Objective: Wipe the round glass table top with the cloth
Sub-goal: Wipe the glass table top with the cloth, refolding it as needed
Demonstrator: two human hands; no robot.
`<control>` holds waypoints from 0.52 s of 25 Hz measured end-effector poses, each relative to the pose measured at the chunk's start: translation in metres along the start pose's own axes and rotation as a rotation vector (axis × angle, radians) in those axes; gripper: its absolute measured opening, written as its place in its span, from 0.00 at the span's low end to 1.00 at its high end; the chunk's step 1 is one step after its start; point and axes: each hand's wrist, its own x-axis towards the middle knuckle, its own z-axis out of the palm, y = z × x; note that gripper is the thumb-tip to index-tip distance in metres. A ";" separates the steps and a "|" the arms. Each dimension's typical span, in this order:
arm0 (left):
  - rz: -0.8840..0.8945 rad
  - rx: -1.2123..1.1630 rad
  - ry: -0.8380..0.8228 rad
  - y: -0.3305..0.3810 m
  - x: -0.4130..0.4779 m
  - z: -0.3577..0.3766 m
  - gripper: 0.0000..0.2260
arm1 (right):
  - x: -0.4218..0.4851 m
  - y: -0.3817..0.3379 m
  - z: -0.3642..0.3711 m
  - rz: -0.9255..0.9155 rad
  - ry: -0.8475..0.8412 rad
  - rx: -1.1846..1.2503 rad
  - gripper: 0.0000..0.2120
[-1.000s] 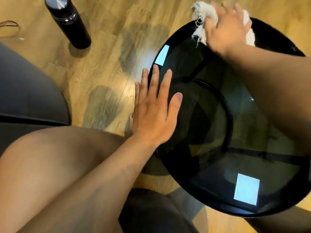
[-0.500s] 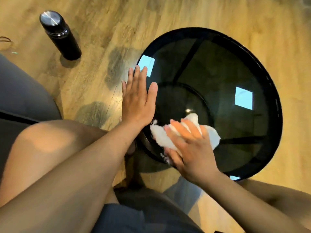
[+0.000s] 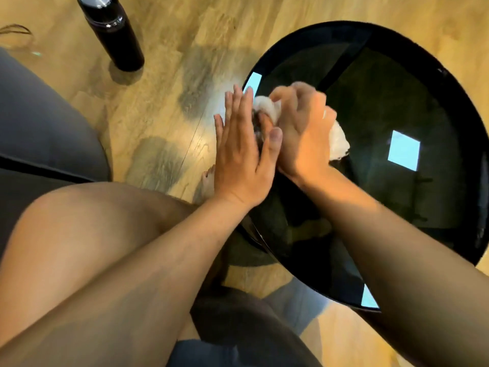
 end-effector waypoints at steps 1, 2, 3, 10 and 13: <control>0.044 0.078 -0.018 -0.001 0.000 0.001 0.31 | 0.034 0.003 0.012 0.028 0.077 -0.022 0.14; 0.079 0.136 -0.033 -0.002 0.000 0.001 0.31 | 0.067 0.008 0.023 0.053 0.127 -0.074 0.16; 0.094 0.165 -0.047 -0.003 0.001 0.002 0.30 | 0.096 0.011 0.029 0.083 0.123 -0.118 0.18; 0.032 0.117 -0.094 -0.003 0.006 0.000 0.30 | 0.115 0.022 0.017 0.066 -0.034 -0.236 0.24; 0.009 0.088 -0.064 0.000 0.004 -0.002 0.31 | 0.034 0.004 -0.006 -0.105 -0.059 -0.272 0.21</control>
